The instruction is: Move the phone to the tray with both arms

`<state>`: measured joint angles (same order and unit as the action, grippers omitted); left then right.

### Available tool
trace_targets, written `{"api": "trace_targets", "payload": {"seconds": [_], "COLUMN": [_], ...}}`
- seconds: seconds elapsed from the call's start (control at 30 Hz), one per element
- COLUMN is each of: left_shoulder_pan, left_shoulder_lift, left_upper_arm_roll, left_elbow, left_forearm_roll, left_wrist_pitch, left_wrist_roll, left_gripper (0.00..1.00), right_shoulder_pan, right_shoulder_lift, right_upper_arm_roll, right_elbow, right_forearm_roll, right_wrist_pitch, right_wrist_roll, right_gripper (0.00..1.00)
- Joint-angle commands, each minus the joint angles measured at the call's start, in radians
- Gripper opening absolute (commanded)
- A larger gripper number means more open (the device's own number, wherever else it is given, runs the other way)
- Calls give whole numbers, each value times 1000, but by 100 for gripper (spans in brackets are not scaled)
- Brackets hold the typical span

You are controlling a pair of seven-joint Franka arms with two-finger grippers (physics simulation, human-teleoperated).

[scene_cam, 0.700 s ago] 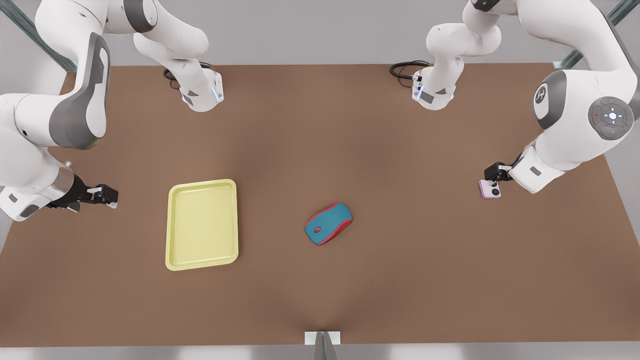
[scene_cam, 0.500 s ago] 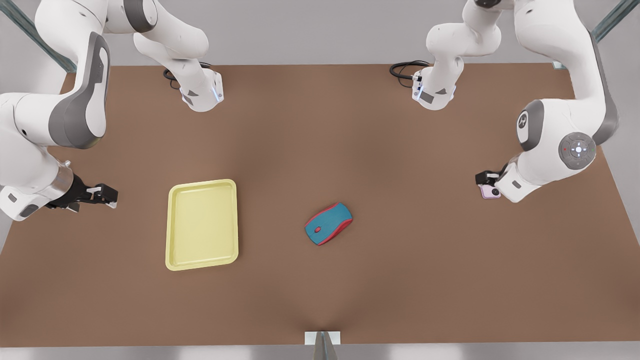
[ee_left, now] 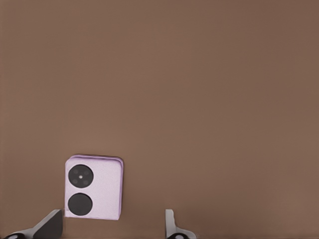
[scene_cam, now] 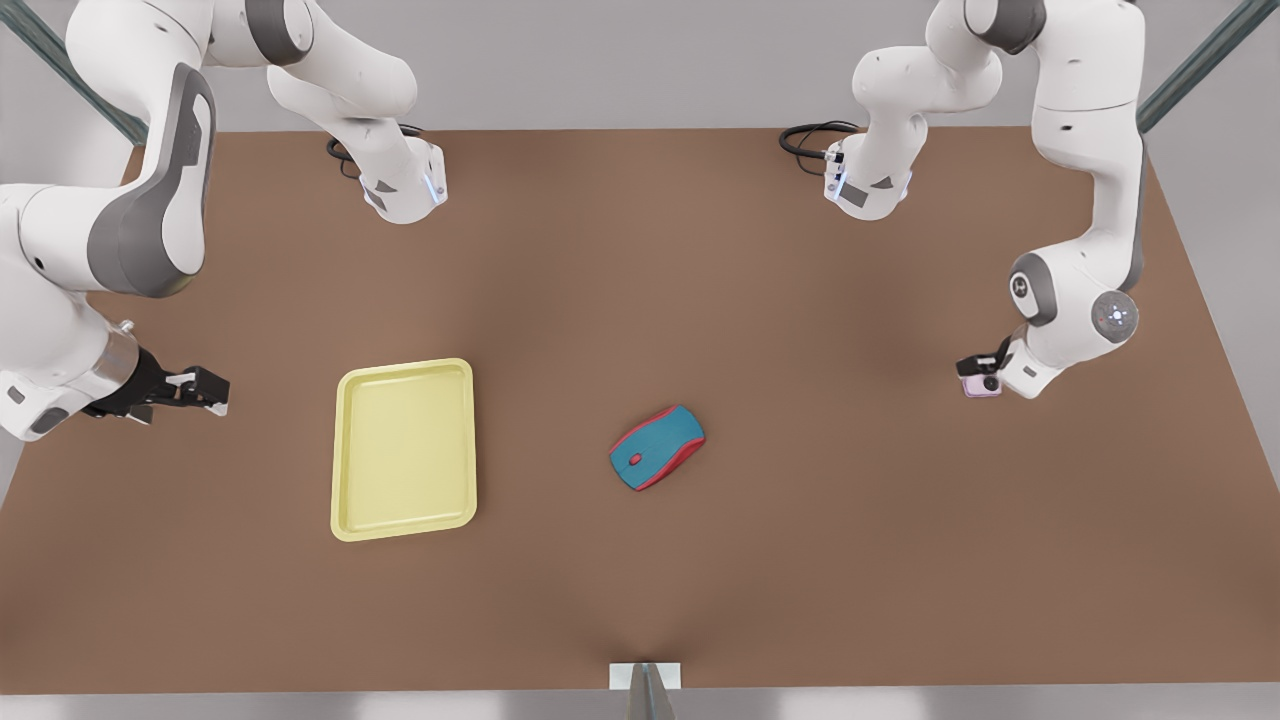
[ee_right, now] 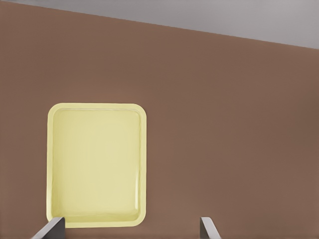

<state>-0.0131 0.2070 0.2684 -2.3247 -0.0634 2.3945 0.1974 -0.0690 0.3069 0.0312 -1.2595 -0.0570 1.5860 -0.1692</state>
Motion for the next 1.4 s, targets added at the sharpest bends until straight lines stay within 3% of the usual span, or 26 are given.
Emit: {"api": "trace_targets", "payload": {"seconds": [0.0, 0.37, 1.37], "left_shoulder_pan": [-1, -1, -5], "left_shoulder_lift": [-4, 69, 177], "left_upper_arm_roll": [22, 68, 57], "left_elbow": [-24, -58, -38], "left_forearm_roll": [-1, -4, -93], "left_wrist_pitch": [127, 166, 201], "left_wrist_roll": [390, 424, 312], "left_gripper": [100, 100, 100], "right_shoulder_pan": [5, -8, -14], "right_shoulder_lift": [-3, -32, -46], "right_upper_arm_roll": [1, -4, 6], "right_elbow": [0, 3, 12], "right_forearm_roll": [-1, 2, 17], "right_wrist_pitch": [-27, 8, -50], "right_wrist_roll": [-10, -6, 109], "right_gripper": [100, 100, 100]}}
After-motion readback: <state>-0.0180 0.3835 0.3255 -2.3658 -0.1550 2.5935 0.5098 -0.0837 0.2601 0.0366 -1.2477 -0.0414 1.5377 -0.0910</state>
